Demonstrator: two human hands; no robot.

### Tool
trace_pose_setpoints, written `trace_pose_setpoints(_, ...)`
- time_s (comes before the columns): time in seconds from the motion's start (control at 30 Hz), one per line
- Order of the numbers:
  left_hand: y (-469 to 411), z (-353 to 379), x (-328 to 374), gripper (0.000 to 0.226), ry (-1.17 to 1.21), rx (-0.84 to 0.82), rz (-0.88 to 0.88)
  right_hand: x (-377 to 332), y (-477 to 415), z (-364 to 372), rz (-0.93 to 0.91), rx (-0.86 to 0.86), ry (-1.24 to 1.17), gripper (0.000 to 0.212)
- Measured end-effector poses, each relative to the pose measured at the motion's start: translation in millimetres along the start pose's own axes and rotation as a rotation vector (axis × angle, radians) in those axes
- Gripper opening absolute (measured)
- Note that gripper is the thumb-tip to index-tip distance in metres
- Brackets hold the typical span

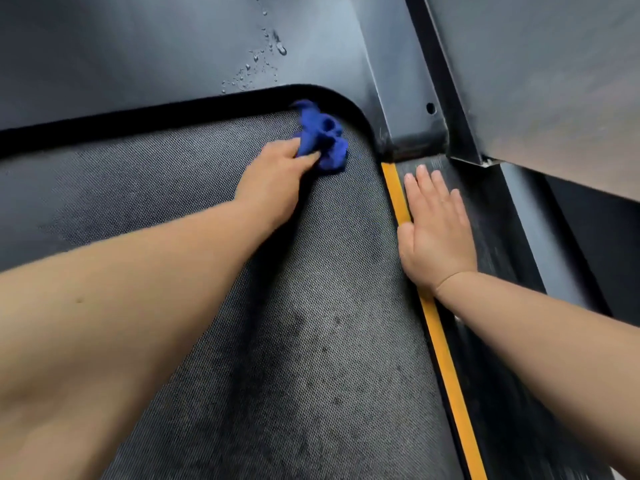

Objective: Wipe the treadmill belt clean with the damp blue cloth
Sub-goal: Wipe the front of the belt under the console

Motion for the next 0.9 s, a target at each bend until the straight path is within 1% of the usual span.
trace_pose_setpoints(0.03, 11, -1, 7, 0.045, -0.011, -0.012, 0.034, 0, 0, 0, 0.002, -0.004, 0.000, 0.073)
trace_pose_setpoints(0.07, 33, 1, 21, 0.041, 0.017, -0.031, 0.201, 0, 0, -1, 0.004, -0.008, 0.000, 0.073)
trace_pose_setpoints(0.13, 101, 10, 49, 0.037, 0.116, -0.166, 0.525, -1, -1, -3, 0.013, -0.017, -0.005, 0.074)
trace_pose_setpoints(0.17, 129, 12, 54, 0.037, 0.109, -0.221, 0.653, -2, -2, -3, 0.018, -0.032, -0.009, 0.075)
trace_pose_setpoints(0.2, 141, 14, 52, 0.038, 0.052, -0.261, 0.731, -3, -3, -4, 0.025, -0.048, -0.009, 0.076)
trace_pose_setpoints(0.23, 138, 15, 47, 0.040, 0.004, -0.304, 0.740, -3, -3, -5, 0.034, -0.055, -0.005, 0.076)
trace_pose_setpoints(0.27, 120, 15, 40, 0.045, -0.010, -0.305, 0.693, -4, -3, -7, 0.042, -0.051, -0.001, 0.075)
trace_pose_setpoints(0.3, 96, 10, 32, 0.055, 0.015, -0.292, 0.591, -6, -3, -9, 0.041, -0.039, -0.003, 0.074)
trace_pose_setpoints(0.33, 65, 8, 16, 0.065, 0.021, -0.228, 0.466, -10, -2, -10, 0.032, -0.029, -0.008, 0.071)
trace_pose_setpoints(0.37, 33, 1, -1, 0.069, -0.062, -0.135, 0.322, -16, -1, -10, 0.014, -0.023, -0.011, 0.070)
trace_pose_setpoints(0.4, 7, -8, -19, 0.065, -0.131, -0.097, 0.147, -21, 0, -11, -0.010, -0.019, -0.012, 0.069)
trace_pose_setpoints(0.43, -3, -17, -35, 0.055, -0.139, -0.081, -0.002, -26, -1, -12, -0.037, -0.013, -0.010, 0.070)
trace_pose_setpoints(0.47, 0, -21, -36, 0.046, -0.141, -0.080, -0.017, -29, -4, -14, -0.059, -0.011, -0.009, 0.071)
trace_pose_setpoints(0.5, 19, -21, -29, 0.041, -0.161, -0.111, 0.030, -30, -6, -16, -0.073, -0.018, -0.009, 0.073)
trace_pose_setpoints(0.57, 79, -17, -3, 0.031, -0.155, -0.158, 0.183, -25, -13, -23, -0.074, -0.023, -0.003, 0.074)
trace_pose_setpoints(0.6, 118, -9, 10, 0.027, -0.102, -0.257, 0.280, -22, -16, -27, -0.067, -0.022, -0.002, 0.074)
trace_pose_setpoints(0.63, 153, -3, 23, 0.030, -0.071, -0.313, 0.415, -20, -17, -29, -0.058, -0.027, 0.001, 0.074)
trace_pose_setpoints(0.67, 171, 1, 24, 0.035, -0.077, -0.333, 0.546, -21, -17, -30, -0.055, -0.034, 0.005, 0.074)
trace_pose_setpoints(0.7, 173, 1, 22, 0.038, -0.120, -0.341, 0.648, -23, -17, -28, -0.059, -0.038, 0.006, 0.073)
trace_pose_setpoints(0.73, 158, 0, 19, 0.040, -0.156, -0.325, 0.701, -27, -16, -26, -0.069, -0.039, 0.002, 0.073)
trace_pose_setpoints(0.77, 138, 0, 16, 0.041, -0.215, -0.283, 0.704, -33, -14, -22, -0.080, -0.042, -0.009, 0.073)
trace_pose_setpoints(0.8, 112, -4, 14, 0.044, -0.273, -0.225, 0.630, -39, -13, -19, -0.088, -0.043, -0.024, 0.072)
trace_pose_setpoints(0.83, 84, -8, 6, 0.046, -0.327, -0.183, 0.472, -45, -11, -16, -0.097, -0.042, -0.038, 0.071)
trace_pose_setpoints(0.87, 55, -15, -9, 0.046, -0.378, -0.176, 0.260, -50, -10, -15, -0.110, -0.041, -0.047, 0.071)
trace_pose_setpoints(0.9, 38, -23, -21, 0.044, -0.410, -0.163, 0.099, -55, -10, -13, -0.131, -0.042, -0.050, 0.071)
Point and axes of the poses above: each hand's wrist, its own y-axis away from the middle knuckle, its own z-axis out of the palm, x = y × z, the point moved 6 cm from there along -y, towards the middle knuckle, and after that the axes turned 10 degrees about -z, right-handed, at the moved point
